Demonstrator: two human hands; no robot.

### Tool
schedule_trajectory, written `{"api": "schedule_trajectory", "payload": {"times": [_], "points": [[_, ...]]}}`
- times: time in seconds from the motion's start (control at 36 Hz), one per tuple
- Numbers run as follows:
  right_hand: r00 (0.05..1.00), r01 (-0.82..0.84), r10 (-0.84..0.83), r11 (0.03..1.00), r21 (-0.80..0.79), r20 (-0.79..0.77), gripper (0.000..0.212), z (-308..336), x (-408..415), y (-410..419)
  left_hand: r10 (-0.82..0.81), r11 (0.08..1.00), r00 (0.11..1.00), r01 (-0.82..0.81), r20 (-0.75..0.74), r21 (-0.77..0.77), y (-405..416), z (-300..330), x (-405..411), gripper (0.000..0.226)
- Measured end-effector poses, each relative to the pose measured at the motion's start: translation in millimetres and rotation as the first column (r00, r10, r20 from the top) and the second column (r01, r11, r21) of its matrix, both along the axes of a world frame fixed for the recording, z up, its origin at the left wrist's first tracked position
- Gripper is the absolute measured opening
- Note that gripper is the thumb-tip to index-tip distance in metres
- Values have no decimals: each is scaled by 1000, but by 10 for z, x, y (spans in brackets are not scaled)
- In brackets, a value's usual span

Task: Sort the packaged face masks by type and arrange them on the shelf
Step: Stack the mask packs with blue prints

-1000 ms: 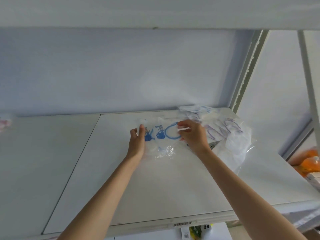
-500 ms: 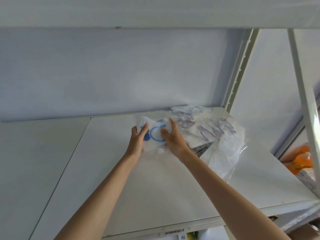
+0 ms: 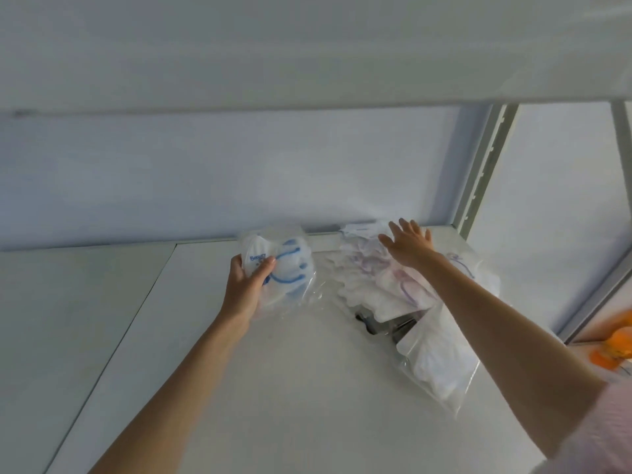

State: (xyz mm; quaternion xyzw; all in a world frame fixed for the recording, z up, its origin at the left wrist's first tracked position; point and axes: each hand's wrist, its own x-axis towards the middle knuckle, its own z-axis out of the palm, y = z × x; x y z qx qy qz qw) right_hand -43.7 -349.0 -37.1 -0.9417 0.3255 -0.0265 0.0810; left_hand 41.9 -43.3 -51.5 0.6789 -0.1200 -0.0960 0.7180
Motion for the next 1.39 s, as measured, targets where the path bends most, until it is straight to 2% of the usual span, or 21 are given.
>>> {"api": "schedule_trajectory", "payload": {"times": [0.11, 0.31, 0.39, 0.44, 0.53, 0.61, 0.64, 0.69, 0.75, 0.81, 1.0, 1.19, 1.25, 1.31, 1.39], "points": [[992, -76, 86, 991, 109, -91, 59, -135, -15, -11, -6, 1000, 1000, 6, -4, 18, 21, -15, 77, 25], [940, -298, 298, 954, 25, -167, 58, -88, -440, 274, -29, 999, 1000, 29, 2, 29, -84, -36, 150, 23], [922, -360, 355, 933, -4, -155, 47, -64, -659, 410, -37, 999, 999, 37, 1, 34, -139, -47, 139, 24], [934, -348, 348, 937, 22, -84, 45, -27, -784, 484, -41, 998, 999, 41, 1, 47, -165, -65, 137, 25], [942, -301, 289, 952, 50, 171, 37, 26, -848, 492, -51, 998, 999, 51, -10, 48, -188, -87, 135, 25], [922, -101, 95, 995, -2, 374, 32, 84, -791, 396, -48, 998, 999, 49, -22, 47, -205, -93, 97, 27], [933, -17, 27, 999, -32, 358, 36, 97, -763, 347, -44, 998, 999, 45, -18, 45, -208, -88, 77, 27], [986, 86, -69, 991, -107, 151, 58, 90, -698, 263, -36, 998, 999, 36, -14, 47, -204, -87, 45, 27], [992, 100, -109, 985, -140, -58, 81, 58, -633, 242, -28, 998, 999, 29, -14, 58, -187, -91, 25, 28], [990, 83, -97, 988, -133, -105, 88, 13, -568, 247, -25, 997, 1000, 26, -10, 69, -160, -94, 14, 28], [994, 105, -103, 994, 38, -43, 77, 9, -453, 279, -3, 994, 1000, 0, 23, 108, -48, -74, 24, 26], [965, 261, -262, 964, 44, -3, 96, -34, -487, 228, -4, 994, 1000, 1, 27, 108, 10, -57, 33, 27], [957, 289, -291, 954, 77, 18, 92, -36, -498, 203, -5, 995, 1000, 2, 30, 104, 8, -51, 27, 27], [947, 296, -310, 945, 139, 86, 82, -37, -494, 199, -6, 995, 999, 2, 37, 103, 23, -45, 18, 27], [856, 239, -357, 915, 325, 373, 60, -7, -477, 206, -17, 995, 999, 13, 37, 102, 36, -40, 9, 28]]}}
